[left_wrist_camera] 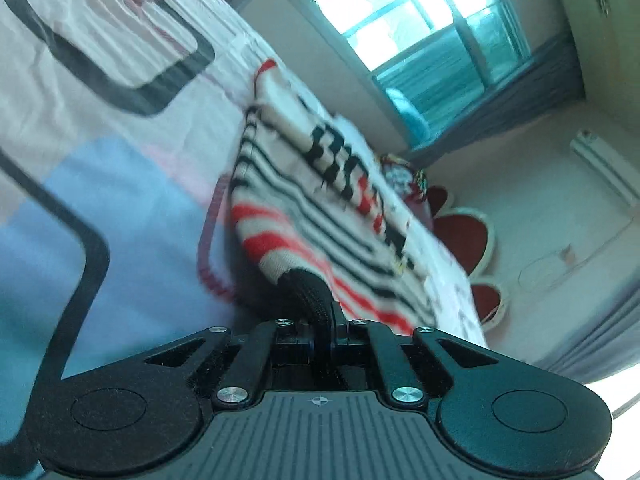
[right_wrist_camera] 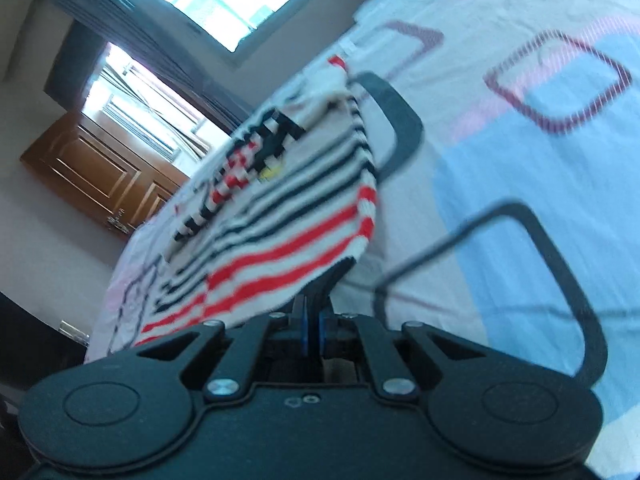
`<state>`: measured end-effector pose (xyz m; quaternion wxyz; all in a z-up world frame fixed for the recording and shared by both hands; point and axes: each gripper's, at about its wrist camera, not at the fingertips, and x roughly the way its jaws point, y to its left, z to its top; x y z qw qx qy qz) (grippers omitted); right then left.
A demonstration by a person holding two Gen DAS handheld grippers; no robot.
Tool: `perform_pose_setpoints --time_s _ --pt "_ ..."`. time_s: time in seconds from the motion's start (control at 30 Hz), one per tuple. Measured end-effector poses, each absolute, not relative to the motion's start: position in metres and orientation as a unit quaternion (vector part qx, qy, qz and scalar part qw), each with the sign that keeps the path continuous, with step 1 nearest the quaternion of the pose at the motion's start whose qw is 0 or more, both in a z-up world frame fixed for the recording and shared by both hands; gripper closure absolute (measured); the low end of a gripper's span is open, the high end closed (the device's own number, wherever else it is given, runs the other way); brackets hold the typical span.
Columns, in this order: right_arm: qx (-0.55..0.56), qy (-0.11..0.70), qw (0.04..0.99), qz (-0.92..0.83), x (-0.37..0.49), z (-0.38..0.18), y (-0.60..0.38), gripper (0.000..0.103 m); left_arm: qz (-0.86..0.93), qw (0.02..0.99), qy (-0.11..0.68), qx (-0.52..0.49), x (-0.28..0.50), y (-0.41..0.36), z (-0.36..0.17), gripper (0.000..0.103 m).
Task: Fold small clothes
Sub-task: 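Lift the black hem with both tools and fold it over toward the collar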
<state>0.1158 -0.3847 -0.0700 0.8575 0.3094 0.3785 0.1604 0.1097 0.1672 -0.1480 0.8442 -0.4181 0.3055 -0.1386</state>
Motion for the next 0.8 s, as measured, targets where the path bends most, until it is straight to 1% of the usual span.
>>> perform_pose_setpoints --time_s 0.2,0.43,0.53,0.63,0.8 --pt "0.286 0.338 0.878 0.181 0.146 -0.028 -0.378 0.097 -0.159 0.863 0.266 -0.398 0.145 0.169 -0.102 0.097" --pt "0.295 0.306 0.887 0.18 0.222 0.012 -0.381 0.097 -0.167 0.877 0.231 -0.387 0.225 0.181 -0.057 0.097" --pt "0.304 0.299 0.886 0.184 0.261 0.022 -0.382 0.097 -0.163 0.882 0.233 -0.375 0.265 0.182 -0.042 0.097" --pt "0.312 0.3 0.881 0.189 0.305 0.025 -0.382 0.097 -0.152 0.887 0.25 -0.358 0.309 0.179 -0.034 0.097" --pt "0.325 0.32 0.87 0.19 0.377 0.008 -0.381 0.097 -0.133 0.886 0.287 -0.34 0.376 0.176 -0.043 0.097"
